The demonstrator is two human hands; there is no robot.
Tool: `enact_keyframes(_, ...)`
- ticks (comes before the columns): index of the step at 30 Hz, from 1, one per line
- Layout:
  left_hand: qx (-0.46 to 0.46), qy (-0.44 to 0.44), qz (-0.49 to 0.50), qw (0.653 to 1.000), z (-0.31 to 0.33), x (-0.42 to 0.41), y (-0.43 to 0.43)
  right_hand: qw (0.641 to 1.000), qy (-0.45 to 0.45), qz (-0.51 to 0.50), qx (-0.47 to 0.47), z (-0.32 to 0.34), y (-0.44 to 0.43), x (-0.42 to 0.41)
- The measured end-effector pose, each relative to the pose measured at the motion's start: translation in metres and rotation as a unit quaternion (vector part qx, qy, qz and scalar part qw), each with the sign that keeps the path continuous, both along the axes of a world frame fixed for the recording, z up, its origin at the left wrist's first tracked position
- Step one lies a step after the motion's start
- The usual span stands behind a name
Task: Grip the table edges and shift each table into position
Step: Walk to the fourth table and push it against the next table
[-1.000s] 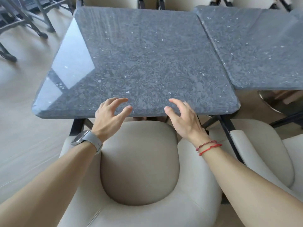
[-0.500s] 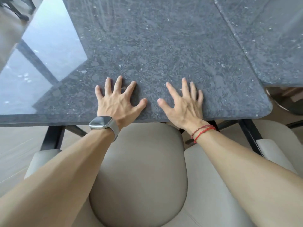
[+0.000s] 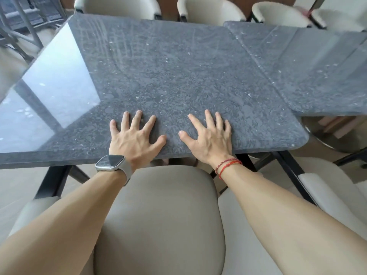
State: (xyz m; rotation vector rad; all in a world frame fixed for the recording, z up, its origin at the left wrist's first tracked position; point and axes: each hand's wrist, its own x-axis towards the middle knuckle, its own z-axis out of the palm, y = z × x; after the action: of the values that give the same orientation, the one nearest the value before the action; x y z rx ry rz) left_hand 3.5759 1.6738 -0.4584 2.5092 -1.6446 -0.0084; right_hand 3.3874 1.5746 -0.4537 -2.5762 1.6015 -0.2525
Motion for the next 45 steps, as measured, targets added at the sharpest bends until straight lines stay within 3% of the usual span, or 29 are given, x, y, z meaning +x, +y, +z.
enact_keyframes(22, -0.054, -0.053, -0.002, 0.997, -0.007, -0.005, -0.001, 0.995, -0.057, -0.001, -0.078, -0.012, -0.001, 0.001)
enact_keyframes(45, -0.076, -0.053, 0.000, 0.996, -0.010, -0.003, -0.004, 0.997, -0.059, 0.020, -0.052, -0.005, 0.001, 0.000)
